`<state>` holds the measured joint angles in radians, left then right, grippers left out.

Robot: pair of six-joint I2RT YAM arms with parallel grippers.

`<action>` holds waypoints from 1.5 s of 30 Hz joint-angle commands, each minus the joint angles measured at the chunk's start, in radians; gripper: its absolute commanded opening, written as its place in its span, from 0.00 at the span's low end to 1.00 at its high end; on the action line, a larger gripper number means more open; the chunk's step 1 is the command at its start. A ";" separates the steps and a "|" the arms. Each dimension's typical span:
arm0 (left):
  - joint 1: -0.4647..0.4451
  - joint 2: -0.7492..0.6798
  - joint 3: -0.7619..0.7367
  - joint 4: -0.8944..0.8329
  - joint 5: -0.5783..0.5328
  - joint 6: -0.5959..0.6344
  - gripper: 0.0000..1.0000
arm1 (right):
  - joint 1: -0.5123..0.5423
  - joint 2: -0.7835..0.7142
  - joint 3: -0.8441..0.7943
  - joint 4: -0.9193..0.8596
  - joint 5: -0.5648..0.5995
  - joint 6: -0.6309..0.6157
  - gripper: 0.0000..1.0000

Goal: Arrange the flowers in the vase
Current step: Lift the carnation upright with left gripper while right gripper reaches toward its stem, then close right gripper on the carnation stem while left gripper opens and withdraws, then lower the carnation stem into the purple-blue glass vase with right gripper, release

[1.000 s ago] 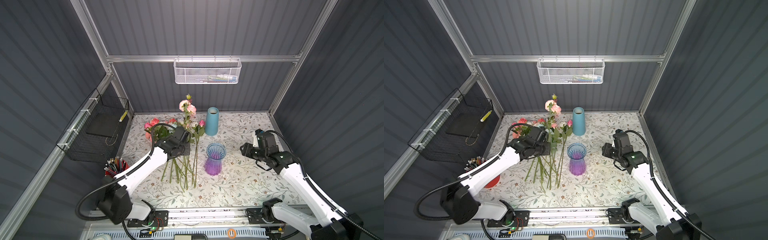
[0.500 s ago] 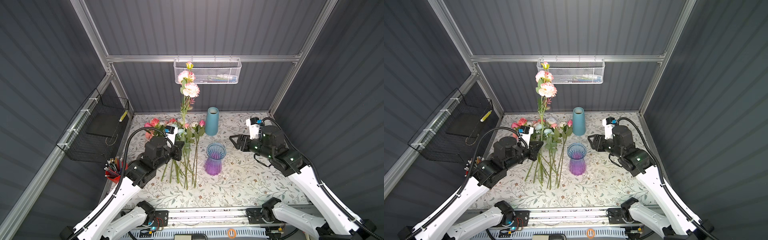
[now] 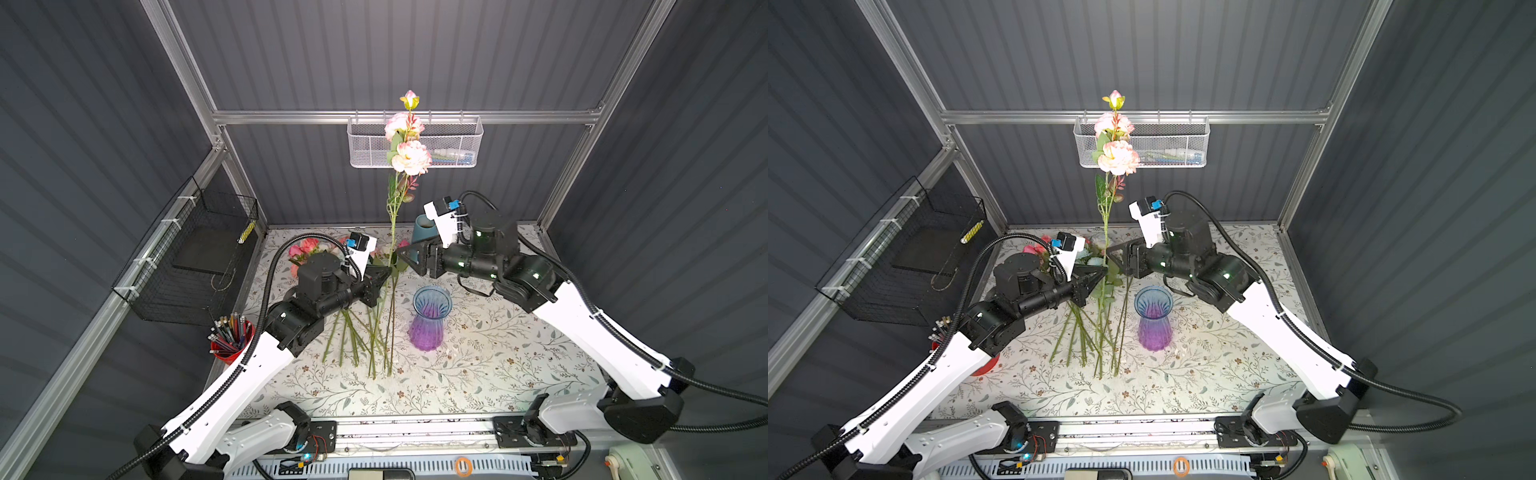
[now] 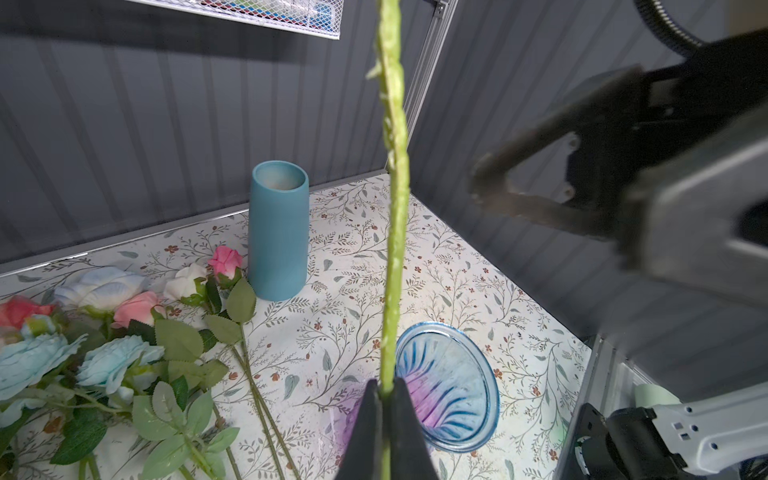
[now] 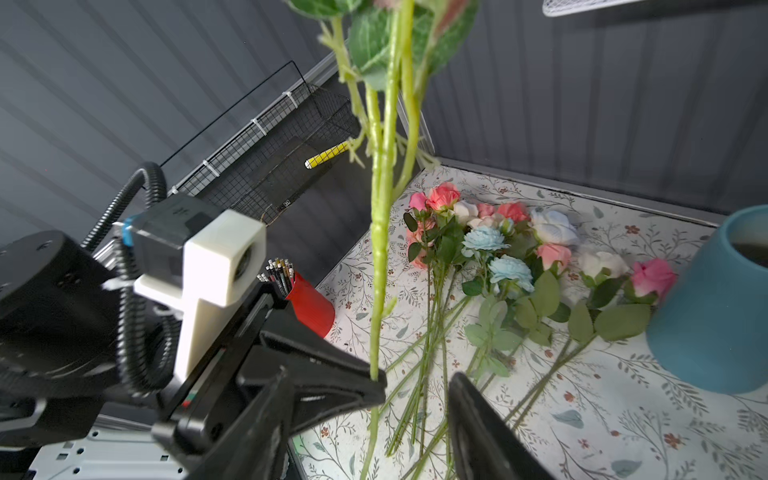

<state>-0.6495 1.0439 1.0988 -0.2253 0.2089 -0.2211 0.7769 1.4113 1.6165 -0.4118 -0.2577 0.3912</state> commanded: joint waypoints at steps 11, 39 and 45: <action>-0.006 -0.017 -0.031 0.092 0.018 -0.049 0.00 | 0.013 0.127 0.081 0.065 -0.068 0.016 0.19; -0.007 -0.484 -0.280 -0.094 -0.514 -0.154 1.00 | 0.010 -0.067 0.107 0.082 0.540 -0.195 0.00; -0.006 -0.454 -0.239 -0.134 -0.493 -0.151 1.00 | -0.019 -0.097 0.129 0.061 0.547 -0.176 0.00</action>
<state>-0.6495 0.5716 0.8349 -0.3222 -0.2668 -0.3607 0.7650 1.3254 1.7168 -0.3439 0.2401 0.2348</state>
